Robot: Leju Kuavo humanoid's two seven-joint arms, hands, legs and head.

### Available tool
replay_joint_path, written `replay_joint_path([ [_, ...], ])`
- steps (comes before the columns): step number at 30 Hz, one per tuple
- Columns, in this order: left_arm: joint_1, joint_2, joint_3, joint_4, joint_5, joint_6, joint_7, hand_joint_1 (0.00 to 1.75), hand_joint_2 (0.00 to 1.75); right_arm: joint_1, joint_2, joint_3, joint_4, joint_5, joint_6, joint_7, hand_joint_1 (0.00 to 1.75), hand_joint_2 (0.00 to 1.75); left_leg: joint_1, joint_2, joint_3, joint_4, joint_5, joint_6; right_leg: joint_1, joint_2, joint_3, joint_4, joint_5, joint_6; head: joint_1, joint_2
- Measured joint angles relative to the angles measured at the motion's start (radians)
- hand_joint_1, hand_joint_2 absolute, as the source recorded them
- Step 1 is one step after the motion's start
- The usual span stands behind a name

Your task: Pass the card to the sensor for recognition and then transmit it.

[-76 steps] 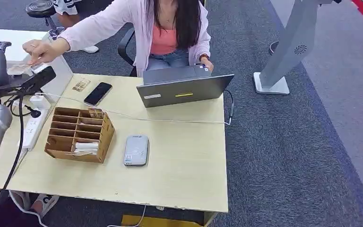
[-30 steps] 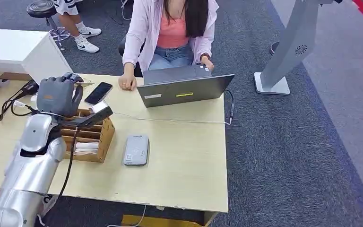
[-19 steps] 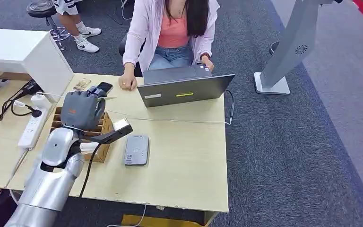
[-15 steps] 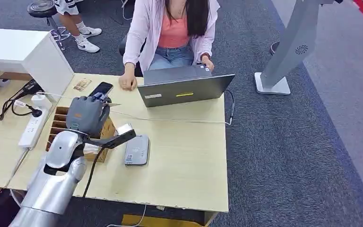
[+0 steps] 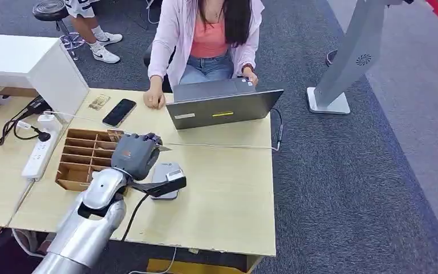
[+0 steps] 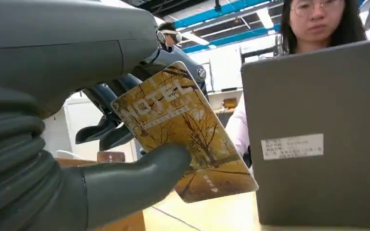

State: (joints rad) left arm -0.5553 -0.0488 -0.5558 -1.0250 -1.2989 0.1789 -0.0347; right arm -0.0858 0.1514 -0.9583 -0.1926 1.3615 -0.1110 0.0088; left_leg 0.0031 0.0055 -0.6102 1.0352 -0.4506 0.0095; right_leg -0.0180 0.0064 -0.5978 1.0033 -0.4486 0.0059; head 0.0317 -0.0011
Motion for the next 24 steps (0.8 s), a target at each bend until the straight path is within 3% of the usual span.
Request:
replay_joint_path([
  [24, 0.000, -0.005, -0.002, 0.026, 0.000, 0.000, 0.000, 1.75, 1.75, 0.000, 0.000, 0.000, 0.000, 0.000, 0.000, 0.000, 0.00, 0.00, 0.000, 0.000, 0.000, 0.000, 0.000, 0.000, 0.000, 0.000, 0.000, 0.000, 0.000, 0.000, 0.000, 0.000],
])
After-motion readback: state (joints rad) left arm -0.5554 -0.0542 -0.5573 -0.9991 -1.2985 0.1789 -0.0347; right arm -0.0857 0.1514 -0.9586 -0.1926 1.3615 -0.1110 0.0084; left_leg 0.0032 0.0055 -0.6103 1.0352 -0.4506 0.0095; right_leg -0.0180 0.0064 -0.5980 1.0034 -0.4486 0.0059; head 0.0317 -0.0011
